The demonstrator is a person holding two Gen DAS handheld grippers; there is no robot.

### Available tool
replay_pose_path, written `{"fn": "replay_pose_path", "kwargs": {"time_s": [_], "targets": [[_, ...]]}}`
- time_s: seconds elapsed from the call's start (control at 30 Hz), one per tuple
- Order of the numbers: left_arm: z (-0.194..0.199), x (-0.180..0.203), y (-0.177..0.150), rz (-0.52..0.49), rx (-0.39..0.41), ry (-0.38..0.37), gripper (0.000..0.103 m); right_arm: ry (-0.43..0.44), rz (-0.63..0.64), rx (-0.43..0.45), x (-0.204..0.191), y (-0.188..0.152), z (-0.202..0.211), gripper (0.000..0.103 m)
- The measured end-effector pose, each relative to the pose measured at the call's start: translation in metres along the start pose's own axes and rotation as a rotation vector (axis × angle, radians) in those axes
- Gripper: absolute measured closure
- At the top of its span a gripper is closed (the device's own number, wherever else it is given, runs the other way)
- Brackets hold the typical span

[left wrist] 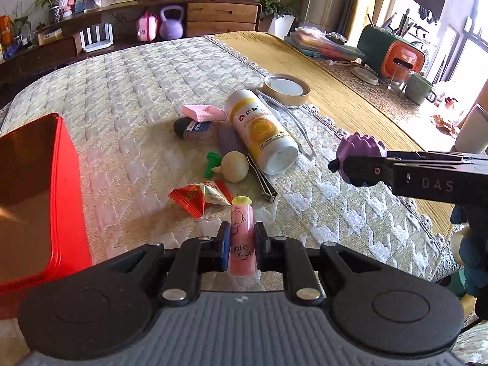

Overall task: Organize rigid objects
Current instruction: 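Carry the pink tube and purple toy over the red tin box with both tools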

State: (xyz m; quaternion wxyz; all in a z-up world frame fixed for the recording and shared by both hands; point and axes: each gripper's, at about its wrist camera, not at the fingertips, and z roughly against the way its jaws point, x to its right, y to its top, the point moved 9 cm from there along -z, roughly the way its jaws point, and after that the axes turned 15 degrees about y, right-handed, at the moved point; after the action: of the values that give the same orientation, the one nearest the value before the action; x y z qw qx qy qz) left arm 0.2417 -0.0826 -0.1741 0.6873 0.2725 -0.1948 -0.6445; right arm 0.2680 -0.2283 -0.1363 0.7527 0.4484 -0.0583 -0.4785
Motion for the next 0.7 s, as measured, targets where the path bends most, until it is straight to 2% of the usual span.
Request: {"fn": "replay_pose_path", "kwargs": {"time_s": [0.33,0.7], "targets": [[0.033,-0.036,-0.004,0.081,0.009,0.021,0.087,0.072,0.048,-0.014,-0.062,-0.001,0.013,0.049],[0.063,-0.096,0.005,0.200,0.037,0.065,0.087,0.137,0.141,-0.030,-0.128,0.016,0.004,0.049]]}}
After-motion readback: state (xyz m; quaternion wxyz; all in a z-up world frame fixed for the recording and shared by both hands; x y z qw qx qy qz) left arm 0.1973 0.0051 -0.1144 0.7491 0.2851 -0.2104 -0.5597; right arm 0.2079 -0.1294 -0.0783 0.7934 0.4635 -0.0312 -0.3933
